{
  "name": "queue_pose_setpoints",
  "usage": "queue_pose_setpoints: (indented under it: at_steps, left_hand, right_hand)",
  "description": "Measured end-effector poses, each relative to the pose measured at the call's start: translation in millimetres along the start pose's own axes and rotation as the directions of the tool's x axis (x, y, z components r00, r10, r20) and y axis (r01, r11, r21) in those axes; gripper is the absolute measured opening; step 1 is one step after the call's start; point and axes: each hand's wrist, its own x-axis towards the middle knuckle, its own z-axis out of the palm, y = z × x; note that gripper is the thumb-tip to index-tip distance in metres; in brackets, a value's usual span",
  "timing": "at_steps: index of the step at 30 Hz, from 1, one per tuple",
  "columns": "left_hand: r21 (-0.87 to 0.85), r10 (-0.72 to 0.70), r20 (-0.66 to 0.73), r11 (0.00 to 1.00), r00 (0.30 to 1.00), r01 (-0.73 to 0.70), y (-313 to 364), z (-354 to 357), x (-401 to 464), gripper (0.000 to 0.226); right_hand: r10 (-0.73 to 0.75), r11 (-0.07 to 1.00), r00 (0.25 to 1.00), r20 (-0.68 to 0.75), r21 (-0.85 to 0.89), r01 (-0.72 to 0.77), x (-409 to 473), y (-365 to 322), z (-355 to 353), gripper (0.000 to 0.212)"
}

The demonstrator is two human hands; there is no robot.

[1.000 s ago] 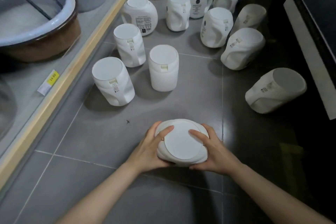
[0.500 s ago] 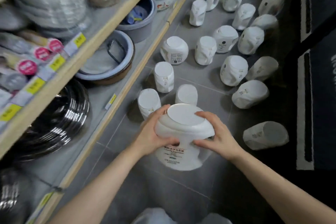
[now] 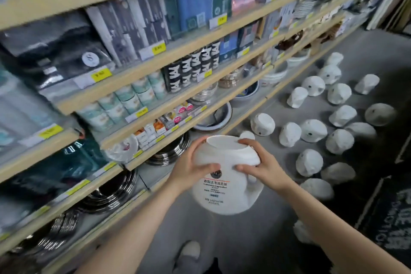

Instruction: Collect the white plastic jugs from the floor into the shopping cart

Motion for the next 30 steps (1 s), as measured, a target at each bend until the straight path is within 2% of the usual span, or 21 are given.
queue_pose_setpoints:
  at_steps: [6, 11, 15, 19, 24, 30]
  left_hand:
    - [0.004, -0.023, -0.219, 1.0, 0.976, 0.024, 18.0, -57.1, -90.2, 0.079]
    - [0.042, -0.004, -0.362, 0.999, 0.932, 0.02, 12.4, -111.1, -172.5, 0.082]
    - [0.006, -0.021, -0.452, 1.0, 0.892, 0.027, -3.0, -154.9, -241.8, 0.082]
    - [-0.016, -0.028, -0.504, 1.0, 0.863, 0.023, -24.1, -208.3, -316.6, 0.086]
    - [-0.009, -0.015, -0.526, 1.0, 0.85, 0.012, -52.7, -288.9, -416.5, 0.08]
    - [0.064, -0.017, -0.604, 0.996, 0.797, 0.069, -83.0, -370.9, -518.0, 0.084]
  right_hand:
    - [-0.144, 0.987, 0.973, 0.18, -0.043, 0.154, -11.2, -69.2, 48.2, 0.064]
    - [-0.217, 0.972, 0.917, 0.334, -0.016, 0.236, -29.6, -118.8, 115.1, 0.062]
    - [-0.266, 0.956, 0.871, 0.412, 0.001, 0.292, -51.9, -153.3, 180.7, 0.062]
    - [-0.304, 0.944, 0.835, 0.46, 0.024, 0.33, -81.9, -188.0, 257.3, 0.065]
    - [-0.33, 0.94, 0.798, 0.504, 0.093, 0.329, -131.3, -233.8, 368.4, 0.063]
    - [-0.285, 0.952, 0.661, 0.694, 0.126, 0.277, -169.4, -288.1, 480.2, 0.072]
